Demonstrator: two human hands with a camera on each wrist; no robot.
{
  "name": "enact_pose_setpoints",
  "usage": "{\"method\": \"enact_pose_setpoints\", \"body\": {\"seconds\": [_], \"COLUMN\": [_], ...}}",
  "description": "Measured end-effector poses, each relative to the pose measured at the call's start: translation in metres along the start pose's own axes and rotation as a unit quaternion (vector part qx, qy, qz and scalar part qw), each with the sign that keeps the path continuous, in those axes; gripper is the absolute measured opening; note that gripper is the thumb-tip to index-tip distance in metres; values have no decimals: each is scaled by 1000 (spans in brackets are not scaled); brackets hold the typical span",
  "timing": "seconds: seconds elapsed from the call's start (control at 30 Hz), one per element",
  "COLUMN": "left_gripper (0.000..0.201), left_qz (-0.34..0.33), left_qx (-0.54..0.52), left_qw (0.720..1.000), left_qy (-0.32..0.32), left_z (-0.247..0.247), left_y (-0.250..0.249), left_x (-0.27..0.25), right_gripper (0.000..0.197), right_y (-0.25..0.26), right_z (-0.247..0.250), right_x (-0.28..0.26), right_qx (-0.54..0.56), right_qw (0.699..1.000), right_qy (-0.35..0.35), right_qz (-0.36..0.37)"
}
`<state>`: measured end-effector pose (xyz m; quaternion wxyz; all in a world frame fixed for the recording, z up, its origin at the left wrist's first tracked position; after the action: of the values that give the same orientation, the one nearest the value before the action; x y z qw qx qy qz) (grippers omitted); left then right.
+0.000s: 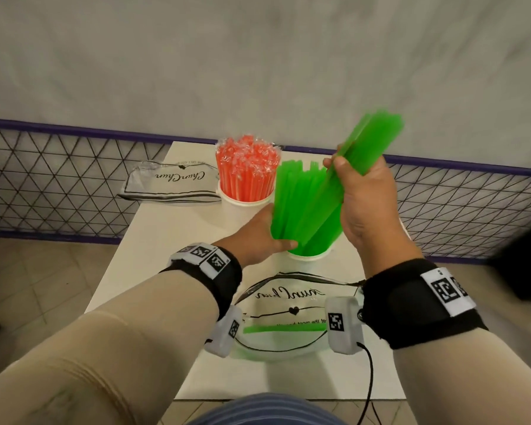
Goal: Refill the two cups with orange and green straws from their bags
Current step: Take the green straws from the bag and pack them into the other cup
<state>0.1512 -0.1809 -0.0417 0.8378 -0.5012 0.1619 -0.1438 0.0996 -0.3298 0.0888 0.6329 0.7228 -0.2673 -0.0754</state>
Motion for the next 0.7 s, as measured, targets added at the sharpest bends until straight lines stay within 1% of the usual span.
{"method": "enact_pose_setpoints", "body": {"seconds": [0.07, 0.13, 0.2, 0.27, 0.33, 0.37, 0.43, 0.47, 0.5, 0.57, 0.6, 0.63, 0.7], "left_gripper": [99, 99, 93, 82, 75, 76, 83, 88, 91, 88, 88, 90, 99], "left_qz": [3, 14, -1, -22, -24, -20, 1, -1, -2, 2, 6, 9, 34], "left_qx": [32, 56, 69, 67, 58, 52, 40, 41, 52, 81, 96, 104, 106], "left_qw": [999, 997, 997, 997, 998, 998, 998, 998, 997, 994, 992, 991, 990], "left_qy": [28, 42, 27, 10, 3, -8, -43, -56, -63, -76, -82, -87, -87], "left_z": [-6, -9, -9, -9, -13, -15, -20, -25, -29, -33, -32, -28, -23], "left_y": [4, 9, 9, 6, 7, 8, 22, 36, 50, 51, 46, 36, 28], "left_x": [5, 7, 8, 8, 9, 8, 12, 19, 27, 30, 26, 19, 11], "right_gripper": [15, 14, 14, 14, 17, 21, 28, 30, 33, 35, 36, 37, 43], "right_y": [-11, -34, -62, -86, -101, -106, -113, -117, -120, -122, -118, -112, -96], "right_z": [0, 2, 6, 8, 8, 7, 3, 1, 0, -2, -2, -1, 3], "right_x": [0, 0, -2, -4, -5, -4, -2, -1, 0, 1, 1, 2, 6], "right_qx": [-37, -85, -139, -191, -257, -292, -366, -405, -446, -519, -547, -568, -586], "right_qw": [999, 995, 987, 976, 962, 952, 926, 907, 883, 835, 816, 804, 800], "right_qy": [-20, -39, -47, -40, -24, -11, 30, 57, 86, 136, 146, 145, 113], "right_qz": [1, -25, -66, -95, -92, -87, -91, -104, -116, -124, -117, -99, -59]}}
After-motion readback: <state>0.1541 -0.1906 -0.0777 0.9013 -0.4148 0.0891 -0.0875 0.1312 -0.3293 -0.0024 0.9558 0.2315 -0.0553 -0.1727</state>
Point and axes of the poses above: each hand's wrist, its own x-axis towards the middle knuckle, its own z-axis out of the back of the hand, y = z × x, the point moved 5 cm from there along x, towards the middle knuckle, and after that the axes turned 4 degrees about -y, right-handed, at the moved point
